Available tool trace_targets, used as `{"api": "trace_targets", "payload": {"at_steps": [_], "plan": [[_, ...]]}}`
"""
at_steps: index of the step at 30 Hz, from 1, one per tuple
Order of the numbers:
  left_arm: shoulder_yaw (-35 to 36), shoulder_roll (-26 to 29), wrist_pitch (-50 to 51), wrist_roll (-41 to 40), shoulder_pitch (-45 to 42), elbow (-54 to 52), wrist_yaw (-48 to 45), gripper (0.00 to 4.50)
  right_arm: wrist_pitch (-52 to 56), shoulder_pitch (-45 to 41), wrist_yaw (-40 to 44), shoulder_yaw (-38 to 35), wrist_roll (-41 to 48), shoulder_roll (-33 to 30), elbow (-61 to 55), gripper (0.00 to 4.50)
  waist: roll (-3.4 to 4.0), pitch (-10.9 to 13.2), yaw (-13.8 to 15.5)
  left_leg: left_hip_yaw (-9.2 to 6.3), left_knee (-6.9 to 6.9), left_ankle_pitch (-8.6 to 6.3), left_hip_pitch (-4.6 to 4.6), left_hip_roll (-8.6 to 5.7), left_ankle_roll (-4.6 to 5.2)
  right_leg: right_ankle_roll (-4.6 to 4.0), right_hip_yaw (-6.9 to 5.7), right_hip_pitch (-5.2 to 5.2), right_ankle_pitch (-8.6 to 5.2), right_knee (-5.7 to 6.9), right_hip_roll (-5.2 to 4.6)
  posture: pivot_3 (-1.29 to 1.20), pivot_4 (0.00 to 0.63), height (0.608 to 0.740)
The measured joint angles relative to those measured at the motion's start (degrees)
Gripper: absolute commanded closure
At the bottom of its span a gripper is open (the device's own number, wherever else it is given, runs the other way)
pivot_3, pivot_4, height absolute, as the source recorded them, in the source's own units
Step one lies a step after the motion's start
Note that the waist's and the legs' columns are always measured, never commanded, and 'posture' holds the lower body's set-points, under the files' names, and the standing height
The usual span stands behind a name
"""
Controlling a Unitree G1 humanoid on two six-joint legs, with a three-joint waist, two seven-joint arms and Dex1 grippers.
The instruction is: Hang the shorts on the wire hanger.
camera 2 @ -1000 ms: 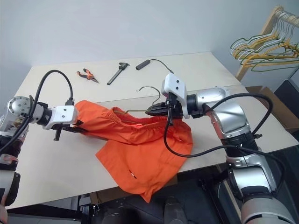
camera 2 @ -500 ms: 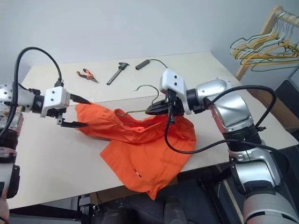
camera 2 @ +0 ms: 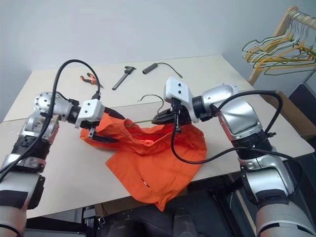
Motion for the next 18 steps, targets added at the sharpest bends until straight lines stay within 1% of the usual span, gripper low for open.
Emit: {"api": "trace_targets", "payload": {"at_steps": [1, 6, 11, 12, 18], "plan": [[-0.49, -0.84, 0.1, 0.33, -0.39, 0.6, 0.0, 0.87, 0.35, -0.14, -0.07, 0.01, -0.01, 0.02, 0.0, 4.5, 0.0, 0.0, 0.01, 0.0, 0.0, 0.0, 0.0, 0.0, 0.0, 0.0, 0.0, 0.0, 0.0, 0.0, 0.0, -0.18, 0.032, 0.74], [-2.47, -2.5, -1.1, 3.07, -1.5, 3.0, 0.84, 2.61, 1.86, -0.9, -0.23, 0.08, 0.02, 0.17, 0.03, 4.5, 0.02, -0.03, -0.38, 0.0, 0.0, 0.0, 0.0, 0.0, 0.0, 0.0, 0.0, 0.0, 0.0, 0.0, 0.0, -0.2, 0.023, 0.74], [-2.52, -4.27, -1.65, 4.15, -2.34, 5.58, 2.45, 4.24, 3.3, -3.04, -0.02, 0.08, -0.38, -0.45, 0.21, 4.5, 0.0, -0.16, -1.09, -0.03, 0.02, 0.0, -0.03, 0.0, 0.0, 0.03, 0.0, 0.0, 0.02, 0.0, 0.0, -0.21, 0.013, 0.74], [-2.37, -4.48, -1.72, 4.2, -2.72, 5.99, 3.22, 4.49, 3.52, -3.36, 0.15, 0.06, -0.43, -0.7, 0.26, 4.5, 0.0, -0.22, -1.22, -0.04, 0.02, 0.0, -0.04, 0.0, 0.0, 0.03, 0.0, -0.01, 0.02, -0.01, 0.0, -0.21, 0.01, 0.74], [-1.19, -5.35, -1.74, 4.08, -3.87, 7.79, 5.11, 4.49, 5.12, -5.09, 0.08, -0.23, -0.42, -0.8, 1.15, 4.5, 0.04, -0.78, -2.25, -0.04, 0.02, 0.0, -0.03, 0.01, 0.0, 0.04, 0.0, -0.01, 0.03, 0.0, 0.0, -0.23, 0.0, 0.74]]}}
